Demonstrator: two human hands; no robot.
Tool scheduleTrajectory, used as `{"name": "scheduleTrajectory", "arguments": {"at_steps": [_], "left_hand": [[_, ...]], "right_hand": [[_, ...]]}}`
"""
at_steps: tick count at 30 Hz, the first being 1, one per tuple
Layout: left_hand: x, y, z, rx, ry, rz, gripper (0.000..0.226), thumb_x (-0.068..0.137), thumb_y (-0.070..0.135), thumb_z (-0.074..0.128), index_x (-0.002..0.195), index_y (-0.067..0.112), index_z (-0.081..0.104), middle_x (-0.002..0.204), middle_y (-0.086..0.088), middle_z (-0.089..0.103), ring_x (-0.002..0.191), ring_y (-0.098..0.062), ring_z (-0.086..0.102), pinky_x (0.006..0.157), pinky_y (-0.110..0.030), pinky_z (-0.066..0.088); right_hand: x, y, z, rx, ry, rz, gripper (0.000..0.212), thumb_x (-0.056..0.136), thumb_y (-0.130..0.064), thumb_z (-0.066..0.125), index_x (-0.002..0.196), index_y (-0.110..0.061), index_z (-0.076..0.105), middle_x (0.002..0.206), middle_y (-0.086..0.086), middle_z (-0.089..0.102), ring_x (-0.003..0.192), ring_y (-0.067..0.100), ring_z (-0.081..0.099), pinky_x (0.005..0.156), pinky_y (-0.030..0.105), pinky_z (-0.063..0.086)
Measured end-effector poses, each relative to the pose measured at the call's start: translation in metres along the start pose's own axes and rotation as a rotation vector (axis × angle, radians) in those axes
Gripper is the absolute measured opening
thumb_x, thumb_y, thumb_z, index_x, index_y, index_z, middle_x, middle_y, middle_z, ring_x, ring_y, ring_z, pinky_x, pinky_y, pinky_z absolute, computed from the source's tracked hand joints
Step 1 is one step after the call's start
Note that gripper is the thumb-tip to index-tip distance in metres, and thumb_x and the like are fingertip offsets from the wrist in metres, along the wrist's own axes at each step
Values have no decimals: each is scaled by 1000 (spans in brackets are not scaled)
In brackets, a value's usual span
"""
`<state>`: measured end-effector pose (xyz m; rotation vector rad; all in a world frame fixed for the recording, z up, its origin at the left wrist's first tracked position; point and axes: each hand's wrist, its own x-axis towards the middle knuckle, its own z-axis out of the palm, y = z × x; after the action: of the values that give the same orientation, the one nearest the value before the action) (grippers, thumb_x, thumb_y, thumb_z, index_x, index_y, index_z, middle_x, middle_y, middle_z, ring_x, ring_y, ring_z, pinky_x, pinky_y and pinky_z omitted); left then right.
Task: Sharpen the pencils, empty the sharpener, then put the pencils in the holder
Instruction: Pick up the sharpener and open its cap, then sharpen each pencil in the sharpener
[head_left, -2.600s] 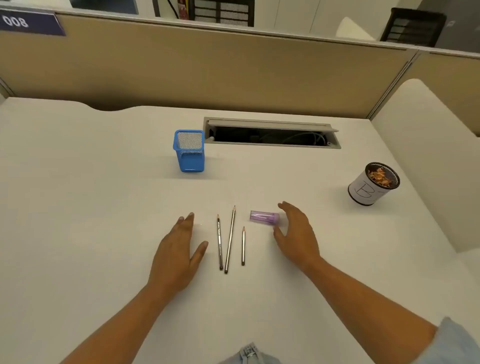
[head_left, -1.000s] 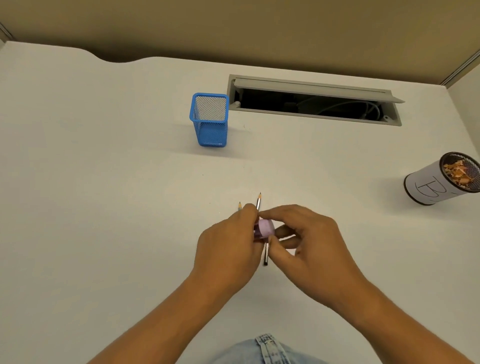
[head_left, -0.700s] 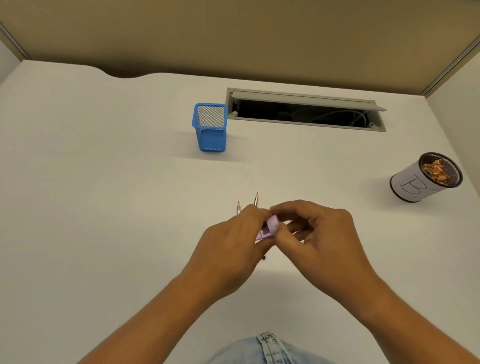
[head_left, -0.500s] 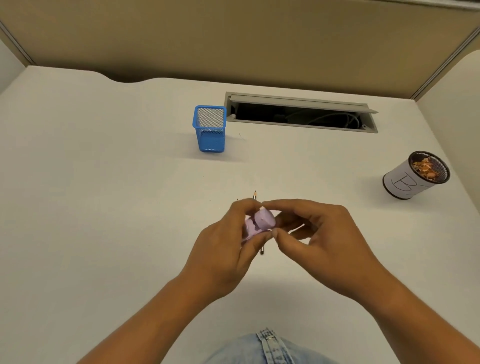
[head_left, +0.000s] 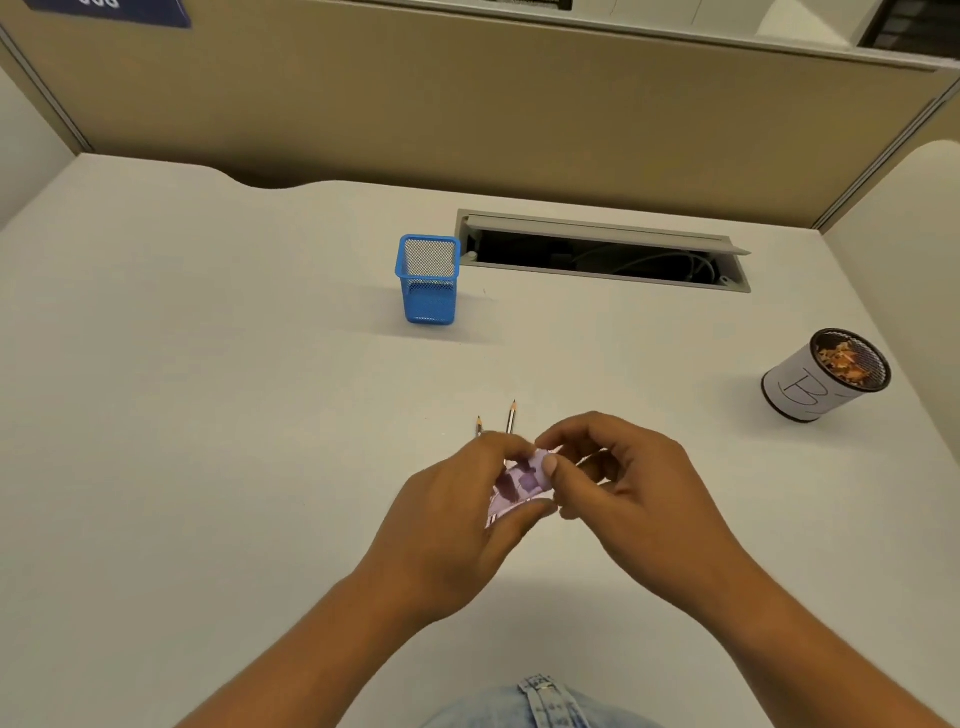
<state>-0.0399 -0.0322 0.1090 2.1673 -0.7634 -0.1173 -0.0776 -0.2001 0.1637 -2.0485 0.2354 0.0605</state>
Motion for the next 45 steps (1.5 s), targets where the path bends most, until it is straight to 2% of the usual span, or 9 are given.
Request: {"name": "scheduleTrajectory", "arguments": {"at_steps": [4, 14, 18, 23, 27, 30, 38, 41, 45], "left_hand": [[-2, -5, 5, -34, 83, 21, 33, 92, 53, 47, 117, 32, 51, 96, 15, 66, 78, -5, 61, 67, -15, 53], [6, -19, 3, -122, -29, -88, 28, 89, 56, 47, 111, 40, 51, 97, 19, 65, 86, -12, 60, 74, -31, 52], [7, -27, 5, -140, -18, -91, 21, 95, 44, 49, 114, 36, 55, 106, 20, 61, 99, -9, 59, 82, -25, 48], [6, -35, 12, -369, 60, -259, 19, 95, 35, 50, 113, 29, 55, 109, 17, 62, 105, -8, 60, 85, -13, 45], [5, -39, 16, -511, 91, -344, 20, 95, 38, 49, 114, 33, 51, 115, 13, 62, 108, -14, 61, 88, -23, 49], [5, -38, 15, -527, 91, -340, 21, 95, 36, 48, 115, 32, 52, 113, 13, 61, 104, -14, 61, 84, -17, 47], [1, -30, 2, -468, 94, -296, 17, 97, 26, 54, 114, 29, 55, 111, 10, 61, 103, -14, 58, 82, -11, 44], [-3, -24, -5, -447, 103, -258, 18, 96, 23, 56, 113, 28, 56, 111, 11, 61, 102, -12, 59, 80, -11, 45], [-8, -13, -12, -433, 120, -208, 19, 94, 17, 59, 109, 28, 57, 105, 17, 61, 97, -6, 59, 77, -7, 43]], "right_hand": [[6, 3, 0, 24, -40, 43, 4, 87, -30, 72, 90, -29, 75, 82, -9, 76, 73, 8, 73, 62, 18, 55], [21, 14, 2, -55, -61, 70, 9, 86, -25, 70, 83, -26, 78, 73, -7, 76, 65, 12, 70, 63, 24, 57], [37, 24, 0, 165, -55, 219, 19, 90, -6, 59, 91, -15, 75, 72, 5, 76, 64, 18, 73, 62, 26, 59], [61, 53, 11, 335, 20, 394, 24, 96, -26, 58, 91, -8, 72, 82, 16, 76, 69, 22, 73, 68, 33, 61], [73, 99, 35, -292, 26, 342, 16, 82, -33, 71, 80, -19, 63, 69, -3, 70, 69, 18, 68, 68, 31, 56], [72, 113, 53, -423, -29, 357, 28, 76, -38, 75, 86, -21, 55, 72, -4, 67, 70, 16, 64, 61, 29, 48], [70, 110, 40, -376, 54, 387, 16, 68, -25, 67, 82, -25, 61, 71, -7, 69, 64, 16, 67, 62, 29, 55], [58, 89, 13, -206, 185, 278, 11, 73, -15, 69, 78, -25, 69, 68, -10, 69, 59, 6, 62, 57, 24, 45], [22, 43, -18, 54, 199, 61, 26, 85, -1, 66, 81, -25, 74, 68, -5, 70, 59, 5, 60, 57, 20, 49]]}}
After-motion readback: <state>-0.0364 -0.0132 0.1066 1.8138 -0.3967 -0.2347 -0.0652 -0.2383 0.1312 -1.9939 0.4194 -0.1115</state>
